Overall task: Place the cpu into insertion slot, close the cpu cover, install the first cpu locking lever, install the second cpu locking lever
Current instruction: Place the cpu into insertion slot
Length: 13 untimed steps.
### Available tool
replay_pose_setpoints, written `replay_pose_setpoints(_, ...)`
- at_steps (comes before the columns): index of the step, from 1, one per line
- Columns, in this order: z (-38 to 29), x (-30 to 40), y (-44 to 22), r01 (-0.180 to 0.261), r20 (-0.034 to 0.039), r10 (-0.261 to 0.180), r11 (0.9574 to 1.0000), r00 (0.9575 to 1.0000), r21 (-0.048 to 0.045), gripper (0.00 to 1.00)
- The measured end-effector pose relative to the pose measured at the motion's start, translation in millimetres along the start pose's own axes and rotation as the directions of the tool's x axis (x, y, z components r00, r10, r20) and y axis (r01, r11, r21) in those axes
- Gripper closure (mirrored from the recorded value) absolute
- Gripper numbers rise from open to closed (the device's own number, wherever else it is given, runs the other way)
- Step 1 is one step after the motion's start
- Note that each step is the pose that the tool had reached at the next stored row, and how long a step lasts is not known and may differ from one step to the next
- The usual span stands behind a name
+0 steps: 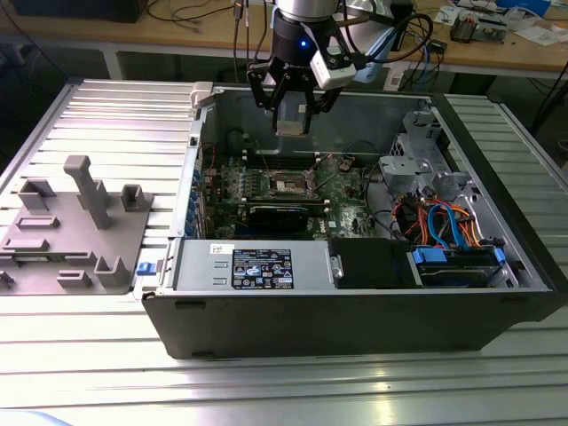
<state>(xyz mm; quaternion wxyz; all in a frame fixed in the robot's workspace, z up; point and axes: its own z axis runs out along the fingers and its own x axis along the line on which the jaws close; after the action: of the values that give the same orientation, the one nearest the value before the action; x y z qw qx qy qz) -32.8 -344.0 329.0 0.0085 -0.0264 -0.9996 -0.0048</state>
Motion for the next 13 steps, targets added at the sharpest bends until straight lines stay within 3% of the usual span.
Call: replay_pose_setpoints(13,0.0,0.0,0.0,-0.01,0.0001,0.01,0.9999,0.9999,-0.0002,0.46)
